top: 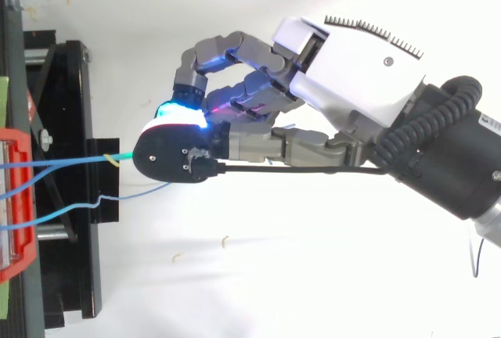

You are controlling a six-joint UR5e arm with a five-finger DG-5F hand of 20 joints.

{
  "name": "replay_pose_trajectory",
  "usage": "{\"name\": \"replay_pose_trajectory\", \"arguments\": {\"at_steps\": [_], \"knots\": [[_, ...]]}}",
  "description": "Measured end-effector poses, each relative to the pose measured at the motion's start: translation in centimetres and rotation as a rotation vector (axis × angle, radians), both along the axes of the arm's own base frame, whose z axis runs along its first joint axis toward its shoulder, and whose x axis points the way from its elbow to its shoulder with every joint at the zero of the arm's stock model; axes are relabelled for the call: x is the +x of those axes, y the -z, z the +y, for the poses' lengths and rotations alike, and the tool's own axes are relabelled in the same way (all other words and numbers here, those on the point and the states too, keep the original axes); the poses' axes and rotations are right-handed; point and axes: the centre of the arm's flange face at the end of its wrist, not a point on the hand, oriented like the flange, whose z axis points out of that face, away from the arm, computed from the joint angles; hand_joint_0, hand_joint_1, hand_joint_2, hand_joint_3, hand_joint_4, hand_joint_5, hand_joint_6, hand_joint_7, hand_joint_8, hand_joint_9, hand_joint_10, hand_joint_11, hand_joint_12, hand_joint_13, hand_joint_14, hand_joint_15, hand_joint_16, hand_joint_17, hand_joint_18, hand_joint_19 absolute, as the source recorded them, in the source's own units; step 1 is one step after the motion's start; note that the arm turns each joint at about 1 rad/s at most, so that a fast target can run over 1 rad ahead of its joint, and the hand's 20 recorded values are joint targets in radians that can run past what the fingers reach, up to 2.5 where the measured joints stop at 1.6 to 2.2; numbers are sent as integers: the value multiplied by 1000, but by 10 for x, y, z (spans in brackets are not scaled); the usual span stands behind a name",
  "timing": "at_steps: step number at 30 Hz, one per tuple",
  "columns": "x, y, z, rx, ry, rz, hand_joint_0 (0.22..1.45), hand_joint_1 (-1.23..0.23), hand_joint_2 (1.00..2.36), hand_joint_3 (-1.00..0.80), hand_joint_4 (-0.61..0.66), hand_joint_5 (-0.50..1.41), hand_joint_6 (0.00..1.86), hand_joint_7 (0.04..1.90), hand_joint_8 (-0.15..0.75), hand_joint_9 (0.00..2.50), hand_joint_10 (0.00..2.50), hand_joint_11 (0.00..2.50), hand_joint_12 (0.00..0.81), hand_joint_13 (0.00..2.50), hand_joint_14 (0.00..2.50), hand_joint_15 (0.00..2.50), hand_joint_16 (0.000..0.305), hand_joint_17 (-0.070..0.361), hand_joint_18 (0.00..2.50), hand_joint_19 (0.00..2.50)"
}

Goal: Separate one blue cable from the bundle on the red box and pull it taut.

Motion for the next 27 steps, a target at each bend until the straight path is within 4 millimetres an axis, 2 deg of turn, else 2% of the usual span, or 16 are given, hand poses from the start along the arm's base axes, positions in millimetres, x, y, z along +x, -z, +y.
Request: {"name": "replay_pose_trajectory", "arguments": {"at_steps": [5, 10, 27], "knots": [[0, 0, 0, 0, 0, 0, 560, -736, 1006, -405, 198, -125, 763, 1034, 364, 1032, 14, 535, 367, 866, 12, 398, 43, 97, 948, 528], [0, 0, 0, 0, 1, 0, 517, -684, 1000, -500, 202, -127, 772, 1016, 368, 1035, 11, 534, 377, 872, 11, 392, 46, 103, 964, 523], [0, 0, 0, 0, 1, -1, 470, -659, 1000, -500, 223, -129, 786, 973, 385, 1040, 10, 518, 395, 877, 10, 385, 50, 112, 987, 502]]}}
